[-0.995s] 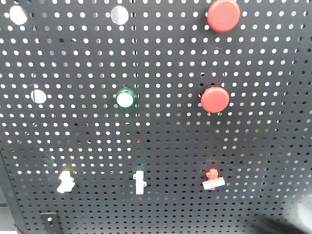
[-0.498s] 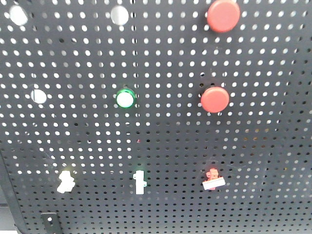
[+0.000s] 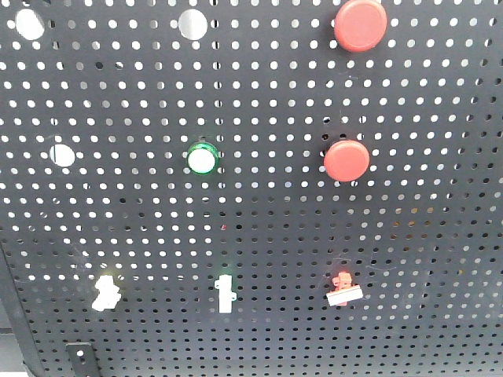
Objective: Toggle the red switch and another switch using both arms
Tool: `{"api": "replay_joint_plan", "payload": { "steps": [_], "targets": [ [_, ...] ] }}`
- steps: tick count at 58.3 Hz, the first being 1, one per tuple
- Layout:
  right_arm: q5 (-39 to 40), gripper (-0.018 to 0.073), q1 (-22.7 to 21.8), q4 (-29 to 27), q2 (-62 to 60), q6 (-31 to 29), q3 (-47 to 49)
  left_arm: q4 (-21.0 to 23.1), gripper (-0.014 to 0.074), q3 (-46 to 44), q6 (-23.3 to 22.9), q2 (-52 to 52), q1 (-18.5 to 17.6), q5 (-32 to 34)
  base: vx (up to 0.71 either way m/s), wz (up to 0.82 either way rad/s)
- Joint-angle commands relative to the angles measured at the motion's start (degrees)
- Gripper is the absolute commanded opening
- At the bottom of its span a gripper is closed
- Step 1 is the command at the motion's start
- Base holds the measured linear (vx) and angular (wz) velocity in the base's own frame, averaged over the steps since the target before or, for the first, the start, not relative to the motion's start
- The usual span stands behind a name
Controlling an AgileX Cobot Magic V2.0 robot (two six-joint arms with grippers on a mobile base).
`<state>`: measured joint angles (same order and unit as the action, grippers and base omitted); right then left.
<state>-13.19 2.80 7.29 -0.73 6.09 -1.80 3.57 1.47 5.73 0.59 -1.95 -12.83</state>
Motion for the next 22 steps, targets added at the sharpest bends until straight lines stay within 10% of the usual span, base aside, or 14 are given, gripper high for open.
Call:
{"api": "replay_joint_plan", "payload": {
  "steps": [1,22],
  "targets": [
    [4.50,-0.0006,-0.16,0.38,-0.34,-0.52,-0.27,0.19,0.0002,1.10,-0.28,0.98,0.08,4.53,0.00,0.00],
    [4.50,-0.0006,-0.16,0.38,-0.34,-0.57,-0.27,0.19,0.0002,1.10,-0.28,0.98,0.08,4.53,0.00,0.00]
  ]
}}
